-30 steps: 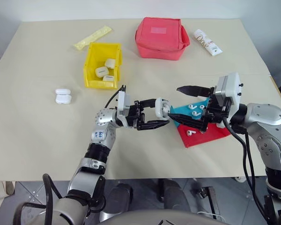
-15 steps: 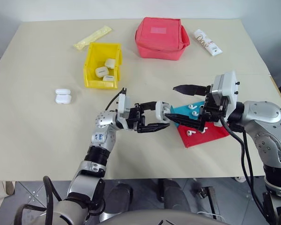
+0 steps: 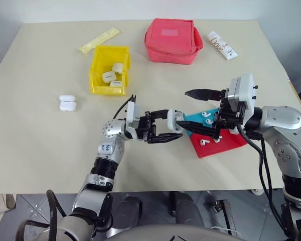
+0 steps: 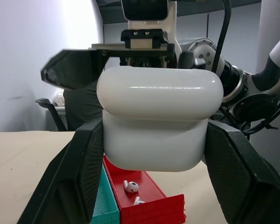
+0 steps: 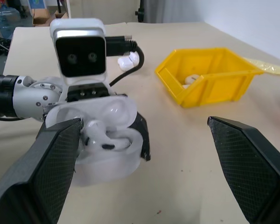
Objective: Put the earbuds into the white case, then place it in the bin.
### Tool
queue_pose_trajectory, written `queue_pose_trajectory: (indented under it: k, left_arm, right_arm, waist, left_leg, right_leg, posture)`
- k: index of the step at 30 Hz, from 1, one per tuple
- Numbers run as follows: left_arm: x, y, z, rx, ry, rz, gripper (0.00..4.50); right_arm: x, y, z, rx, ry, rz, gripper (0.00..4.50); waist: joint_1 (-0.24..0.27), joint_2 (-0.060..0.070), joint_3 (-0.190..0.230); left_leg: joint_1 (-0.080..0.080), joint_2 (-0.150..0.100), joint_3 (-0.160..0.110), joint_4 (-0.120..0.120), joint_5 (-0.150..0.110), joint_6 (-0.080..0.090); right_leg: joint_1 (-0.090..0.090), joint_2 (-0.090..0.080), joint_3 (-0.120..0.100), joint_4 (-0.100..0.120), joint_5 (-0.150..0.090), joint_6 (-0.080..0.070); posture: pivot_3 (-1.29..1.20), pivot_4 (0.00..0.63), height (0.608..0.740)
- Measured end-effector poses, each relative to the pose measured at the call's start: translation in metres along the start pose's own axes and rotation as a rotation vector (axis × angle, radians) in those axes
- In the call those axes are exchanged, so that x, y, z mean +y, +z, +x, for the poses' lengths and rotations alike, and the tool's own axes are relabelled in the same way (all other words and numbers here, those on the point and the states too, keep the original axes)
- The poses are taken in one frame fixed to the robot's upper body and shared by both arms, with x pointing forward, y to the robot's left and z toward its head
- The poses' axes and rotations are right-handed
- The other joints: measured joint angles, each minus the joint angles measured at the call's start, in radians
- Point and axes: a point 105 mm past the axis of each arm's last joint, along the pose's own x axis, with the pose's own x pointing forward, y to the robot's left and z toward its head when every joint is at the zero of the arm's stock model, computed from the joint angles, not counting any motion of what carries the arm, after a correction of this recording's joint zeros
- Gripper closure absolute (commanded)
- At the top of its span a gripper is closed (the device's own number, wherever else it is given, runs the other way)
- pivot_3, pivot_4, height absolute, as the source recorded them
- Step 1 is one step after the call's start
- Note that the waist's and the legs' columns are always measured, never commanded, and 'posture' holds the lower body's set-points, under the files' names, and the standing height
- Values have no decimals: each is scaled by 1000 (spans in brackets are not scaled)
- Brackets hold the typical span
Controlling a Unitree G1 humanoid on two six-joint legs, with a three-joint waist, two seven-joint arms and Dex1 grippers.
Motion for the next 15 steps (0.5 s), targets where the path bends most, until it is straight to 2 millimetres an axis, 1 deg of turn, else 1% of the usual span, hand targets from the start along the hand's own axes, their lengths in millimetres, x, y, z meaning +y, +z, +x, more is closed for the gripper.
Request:
queue_pose_trajectory:
  k: [7, 15]
  left_arm:
    - [0, 0, -1, 0, 4, -2, 1702]
    - [0, 0, 0, -2, 3, -2, 1702]
  right_arm:
    - [4, -2, -3, 36, 17, -2, 30]
    - [3, -4, -7, 57, 9, -3, 30]
  waist:
    - [0, 0, 0]
    - [0, 0, 0]
  left_leg:
    - [0, 0, 0, 0, 0, 0]
    - [0, 0, 0, 0, 0, 0]
  right_leg:
    - [0, 0, 0, 0, 0, 0]
    - [0, 0, 0, 0, 0, 0]
  posture:
    - [0, 150, 740]
    - [0, 150, 740]
